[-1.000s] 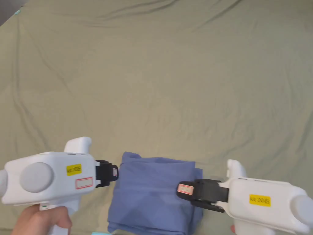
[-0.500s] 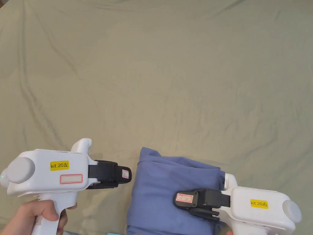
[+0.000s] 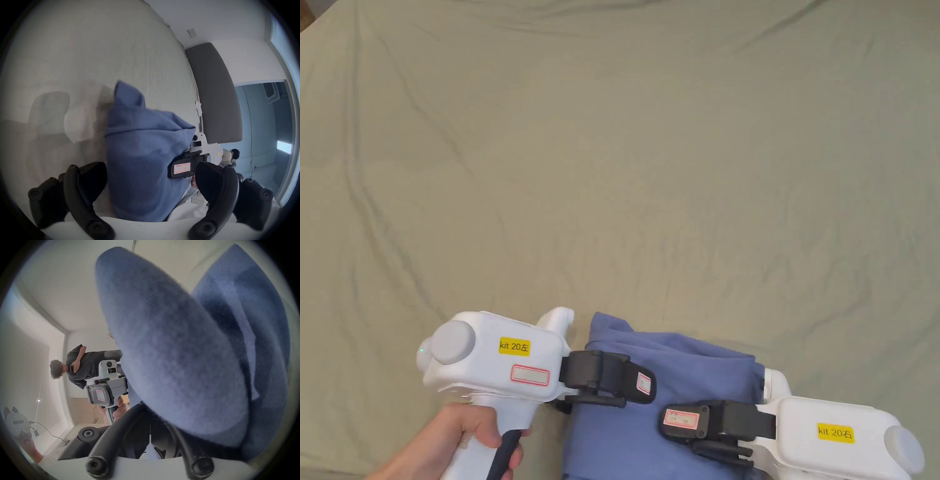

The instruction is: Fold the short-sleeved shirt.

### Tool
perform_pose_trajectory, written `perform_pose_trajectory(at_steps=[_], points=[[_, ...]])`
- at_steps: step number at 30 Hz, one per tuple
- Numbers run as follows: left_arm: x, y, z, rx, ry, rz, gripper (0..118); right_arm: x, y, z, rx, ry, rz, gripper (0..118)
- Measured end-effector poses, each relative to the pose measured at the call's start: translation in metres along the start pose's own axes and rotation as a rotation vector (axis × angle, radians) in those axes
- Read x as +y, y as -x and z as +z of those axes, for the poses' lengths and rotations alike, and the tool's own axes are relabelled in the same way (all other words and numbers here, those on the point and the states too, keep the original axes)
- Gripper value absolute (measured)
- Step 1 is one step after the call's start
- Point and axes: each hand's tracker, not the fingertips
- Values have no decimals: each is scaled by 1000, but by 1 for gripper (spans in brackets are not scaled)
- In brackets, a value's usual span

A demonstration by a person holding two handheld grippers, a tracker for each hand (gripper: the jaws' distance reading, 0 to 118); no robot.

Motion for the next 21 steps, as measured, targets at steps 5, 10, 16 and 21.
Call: perform_pose_trajectory(at_steps=[5,10,16,21], points=[[0,9,10,63,4,49,29,-10,31,20,-56,-16,110,0],[2,30,70,32,-91,82,28,-12,59,56,-85,-120,142,0],[32,104,234,373,-161,140,28,6,80,78,-123,-228,136,0],[41,140,349,614,-229,250,28,18,89,71,-131,-279,119,0]])
